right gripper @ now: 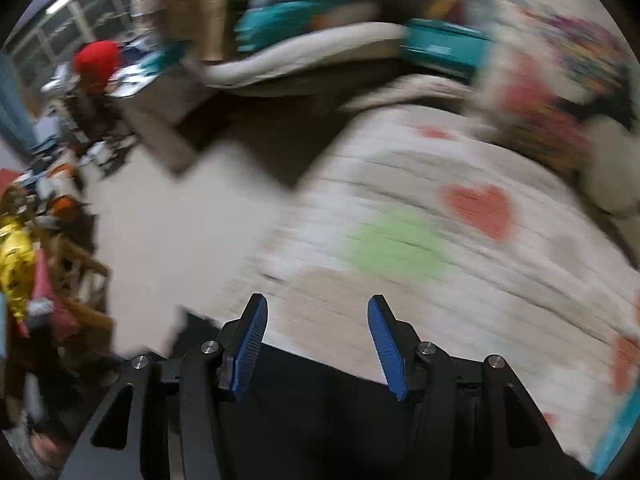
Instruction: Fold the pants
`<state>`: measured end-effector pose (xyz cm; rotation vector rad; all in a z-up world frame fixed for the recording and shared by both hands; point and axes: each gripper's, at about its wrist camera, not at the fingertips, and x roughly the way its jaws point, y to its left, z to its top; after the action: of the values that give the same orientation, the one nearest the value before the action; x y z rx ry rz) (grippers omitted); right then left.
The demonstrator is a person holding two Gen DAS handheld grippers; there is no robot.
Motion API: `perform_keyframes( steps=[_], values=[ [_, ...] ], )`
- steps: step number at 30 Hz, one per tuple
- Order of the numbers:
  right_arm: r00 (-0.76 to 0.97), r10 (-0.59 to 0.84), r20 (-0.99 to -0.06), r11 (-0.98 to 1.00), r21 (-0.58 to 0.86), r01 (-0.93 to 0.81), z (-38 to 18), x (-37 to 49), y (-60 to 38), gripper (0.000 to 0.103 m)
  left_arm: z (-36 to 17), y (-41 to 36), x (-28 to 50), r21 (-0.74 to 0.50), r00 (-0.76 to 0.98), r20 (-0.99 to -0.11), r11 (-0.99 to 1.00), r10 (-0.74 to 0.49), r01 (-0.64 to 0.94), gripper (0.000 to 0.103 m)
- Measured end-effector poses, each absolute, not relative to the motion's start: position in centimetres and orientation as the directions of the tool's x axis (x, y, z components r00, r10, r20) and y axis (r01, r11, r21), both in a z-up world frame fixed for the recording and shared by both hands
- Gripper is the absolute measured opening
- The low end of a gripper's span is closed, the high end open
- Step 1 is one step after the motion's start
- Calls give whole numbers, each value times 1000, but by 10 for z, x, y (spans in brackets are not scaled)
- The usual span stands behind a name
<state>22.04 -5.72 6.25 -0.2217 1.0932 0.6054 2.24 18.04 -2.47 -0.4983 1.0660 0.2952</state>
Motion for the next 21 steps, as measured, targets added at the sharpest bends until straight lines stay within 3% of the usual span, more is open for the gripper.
perform_keyframes(
  steps=[2, 6, 8, 13, 14, 15, 16, 21],
  values=[
    [312, 298, -902, 852, 104, -514, 51, 227, -90, 57, -16, 169, 27, -287, 521, -853, 862, -31, -418, 16],
    [281, 247, -927, 898, 110, -427, 18, 238, -141, 57, -2, 115, 50, -249, 585, -809, 935, -58, -251, 17],
    [273, 247, -930, 909, 125, -397, 3, 245, -153, 57, -9, 83, 63, -235, 557, -824, 957, -105, -168, 17],
    [225, 284, -932, 898, 175, -405, -26, 244, -148, 56, -43, 52, 79, -165, 431, -898, 977, -92, -137, 17],
    [231, 280, -932, 892, 164, -420, -27, 240, -145, 51, -43, 53, 76, -171, 442, -892, 975, -94, -139, 17],
    [243, 269, -932, 888, 143, -437, -26, 237, -140, 20, -42, 53, 74, -175, 446, -890, 975, -97, -138, 17],
    [252, 251, -935, 890, 120, -440, -25, 236, -138, 13, -41, 54, 75, -177, 446, -890, 975, -99, -136, 17],
    [333, 250, -909, 920, 116, -374, -8, 255, -151, 7, -42, 56, 73, -183, 459, -883, 973, -101, -138, 17]
  ],
)
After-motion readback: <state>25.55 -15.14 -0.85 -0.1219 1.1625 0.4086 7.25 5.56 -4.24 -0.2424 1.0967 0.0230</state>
